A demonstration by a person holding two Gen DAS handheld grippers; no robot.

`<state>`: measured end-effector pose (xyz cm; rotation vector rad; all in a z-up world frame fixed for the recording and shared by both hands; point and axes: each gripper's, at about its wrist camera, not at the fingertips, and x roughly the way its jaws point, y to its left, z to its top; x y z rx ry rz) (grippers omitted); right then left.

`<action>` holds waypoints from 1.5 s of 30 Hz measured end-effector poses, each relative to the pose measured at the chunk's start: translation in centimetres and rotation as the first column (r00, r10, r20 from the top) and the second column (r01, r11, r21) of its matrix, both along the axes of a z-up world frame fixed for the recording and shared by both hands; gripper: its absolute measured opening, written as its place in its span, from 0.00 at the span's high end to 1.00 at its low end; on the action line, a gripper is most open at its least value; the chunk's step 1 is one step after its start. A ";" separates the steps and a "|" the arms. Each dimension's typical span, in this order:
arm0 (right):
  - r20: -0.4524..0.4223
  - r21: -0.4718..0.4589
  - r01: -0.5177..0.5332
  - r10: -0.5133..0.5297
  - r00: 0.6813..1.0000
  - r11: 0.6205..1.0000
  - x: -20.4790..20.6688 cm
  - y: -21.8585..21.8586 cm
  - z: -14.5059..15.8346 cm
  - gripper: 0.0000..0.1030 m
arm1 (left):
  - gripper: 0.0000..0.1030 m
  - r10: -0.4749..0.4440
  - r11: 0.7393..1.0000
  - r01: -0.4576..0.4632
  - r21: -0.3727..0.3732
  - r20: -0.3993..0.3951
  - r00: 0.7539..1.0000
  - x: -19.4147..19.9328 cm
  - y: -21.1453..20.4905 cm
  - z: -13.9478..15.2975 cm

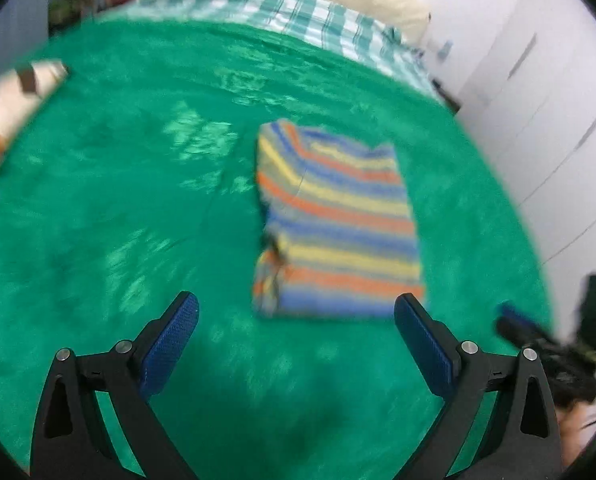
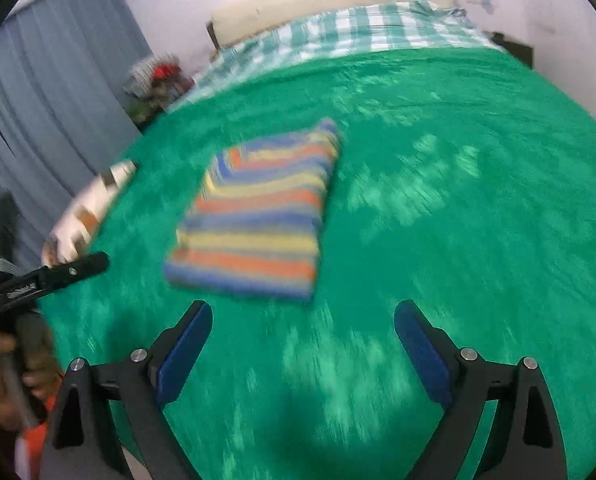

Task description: Fold small clothes

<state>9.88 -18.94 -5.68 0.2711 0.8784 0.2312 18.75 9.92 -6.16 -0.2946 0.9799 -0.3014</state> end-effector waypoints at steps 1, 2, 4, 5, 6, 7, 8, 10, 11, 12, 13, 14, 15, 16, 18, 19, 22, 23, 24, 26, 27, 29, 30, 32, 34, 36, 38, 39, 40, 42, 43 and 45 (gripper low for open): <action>-0.004 0.039 -0.011 0.011 1.000 0.999 1.6 -0.3 -0.3 0.11 | 0.04 0.004 1.000 -0.004 -0.018 -0.019 1.000 1.8 0.1 -0.6; -0.018 0.093 -0.029 0.031 0.999 0.995 3.9 -0.7 -0.9 0.11 | 0.04 0.004 1.000 -0.005 -0.011 -0.038 0.999 3.6 0.0 -1.3; -0.043 0.143 -0.041 0.048 0.998 0.989 7.0 -0.9 -1.9 0.11 | 0.04 -0.010 0.999 0.012 0.030 -0.072 0.997 6.8 -0.7 -2.9; -0.058 0.168 -0.042 0.052 0.997 0.985 8.8 -1.0 -2.6 0.11 | 0.04 -0.010 0.998 0.016 0.065 -0.088 0.996 8.3 -1.1 -4.0; -0.082 0.197 -0.042 0.059 0.995 0.979 10.7 -1.1 -3.5 0.11 | 0.04 -0.007 0.995 0.016 0.094 -0.100 0.995 9.4 -1.3 -4.9; -0.097 0.215 -0.034 0.056 0.994 0.976 12.0 -1.2 -4.2 0.13 | 0.04 -0.010 0.992 0.023 0.120 -0.112 0.994 10.6 -1.7 -6.0; -0.111 0.249 -0.026 0.055 0.992 0.968 13.7 -1.2 -5.3 0.14 | 0.05 -0.016 0.991 0.031 0.129 -0.119 0.993 11.2 -1.9 -6.6; -0.125 0.306 -0.037 0.078 0.989 0.951 15.7 -1.0 -6.8 0.28 | 0.05 -0.043 0.991 0.057 0.117 -0.118 0.992 12.4 -2.9 -7.8; -0.131 0.352 -0.057 0.110 0.985 0.934 16.8 -0.4 -7.8 0.32 | 0.05 -0.059 0.991 0.071 0.112 -0.103 0.993 12.7 -3.4 -8.0; -0.134 0.376 -0.074 0.134 0.982 0.924 17.3 0.1 -8.4 0.42 | 0.07 -0.077 0.991 0.087 0.106 -0.096 0.992 12.8 -3.8 -8.2; -0.142 0.376 -0.095 0.159 0.977 0.921 18.0 1.1 -9.3 0.52 | 0.14 -0.097 0.989 0.107 0.107 -0.091 0.991 12.9 -4.3 -8.5; -0.145 0.348 -0.100 0.159 0.977 0.932 18.1 1.7 -9.6 0.60 | 0.45 -0.123 0.986 0.131 0.102 -0.084 0.989 12.8 -4.8 -8.6; -0.147 0.313 -0.103 0.156 0.977 0.944 18.3 2.3 -9.8 0.70 | 0.76 -0.148 0.986 0.155 0.069 -0.091 0.985 12.9 -5.0 -8.6; -0.145 0.305 -0.100 0.150 0.978 0.947 18.3 2.6 -9.6 0.73 | 0.80 -0.152 0.987 0.157 0.045 -0.104 0.983 13.2 -5.1 -8.3; -0.110 0.300 -0.106 0.145 0.983 0.948 17.9 2.9 -7.9 0.77 | 0.83 -0.151 0.986 0.155 0.054 -0.072 0.986 12.9 -5.4 -6.4; -0.083 0.292 -0.119 0.149 0.985 0.949 17.7 3.0 -6.7 0.78 | 0.83 -0.160 0.985 0.162 0.052 -0.045 0.986 12.6 -5.5 -5.2; -0.015 0.304 -0.136 0.148 0.989 0.943 17.2 3.3 -2.9 0.78 | 0.83 -0.173 0.985 0.172 0.035 0.025 0.985 11.9 -5.5 -0.8; 0.014 0.313 -0.145 0.148 0.989 0.939 17.1 3.3 -1.3 0.78 | 0.83 -0.173 0.985 0.172 0.029 0.044 0.984 11.8 -5.4 0.5; 0.040 0.318 -0.154 0.149 0.988 0.936 17.1 3.3 0.3 0.78 | 0.83 -0.174 0.985 0.173 0.019 0.065 0.983 11.8 -5.4 2.1; 0.084 0.337 -0.170 0.150 0.985 0.926 17.1 3.4 3.7 0.78 | 0.83 -0.180 0.984 0.180 0.013 0.106 0.978 11.4 -5.3 5.4; 0.093 0.341 -0.173 0.150 0.984 0.924 17.1 3.4 4.6 0.78 | 0.83 -0.184 0.983 0.184 0.014 0.116 0.976 11.4 -5.1 6.3; 0.103 0.341 -0.173 0.146 0.984 0.924 16.8 3.1 6.4 0.78 | 0.82 -0.202 0.979 0.202 0.019 0.106 0.974 11.3 -5.4 7.5; 0.093 0.341 -0.162 0.138 0.986 0.926 16.6 2.9 6.8 0.78 | 0.78 -0.208 0.978 0.207 0.021 0.089 0.974 11.5 -5.4 7.4; 0.035 0.344 -0.114 0.109 0.993 0.932 16.4 2.1 5.9 0.73 | 0.55 -0.199 0.979 0.198 0.038 0.015 0.980 11.6 -5.7 5.0; -0.082 0.287 -0.027 0.052 0.995 0.958 16.0 1.2 2.9 0.41 | 0.34 -0.142 0.984 0.146 0.104 -0.050 0.989 10.7 -5.6 1.5; -0.164 0.169 0.038 -0.009 0.986 0.985 14.4 0.0 0.5 0.17 | 0.34 -0.090 0.972 0.106 0.211 -0.084 0.992 8.1 -5.0 -1.6; -0.196 0.017 0.077 -0.072 0.978 0.997 11.5 -0.6 -1.0 0.17 | 0.33 -0.069 0.954 0.084 0.289 -0.059 0.996 4.6 -4.5 -2.6; -0.197 -0.056 0.083 -0.093 0.976 0.995 9.9 -0.6 -1.1 0.17 | 0.30 -0.060 0.941 0.065 0.331 -0.026 0.998 2.4 -4.3 -2.4; -0.186 -0.135 0.086 -0.110 0.976 0.987 8.0 -0.3 -0.9 0.16 | 0.28 -0.053 0.933 0.049 0.356 0.001 0.999 1.0 -4.3 -2.0; -0.151 -0.248 0.087 -0.127 0.980 0.965 5.2 0.6 0.0 0.11 | 0.08 -0.023 0.904 -0.020 0.427 0.096 0.995 -2.5 -4.6 -0.3; -0.125 -0.301 0.095 -0.138 0.982 0.949 3.7 1.2 0.9 0.09 | 0.04 -0.001 0.885 -0.070 0.460 0.153 0.988 -4.0 -4.8 0.9; -0.061 -0.370 0.123 -0.157 0.986 0.921 1.0 2.4 3.0 0.08 | 0.01 0.041 0.855 -0.163 0.493 0.249 0.968 -5.9 -5.1 2.8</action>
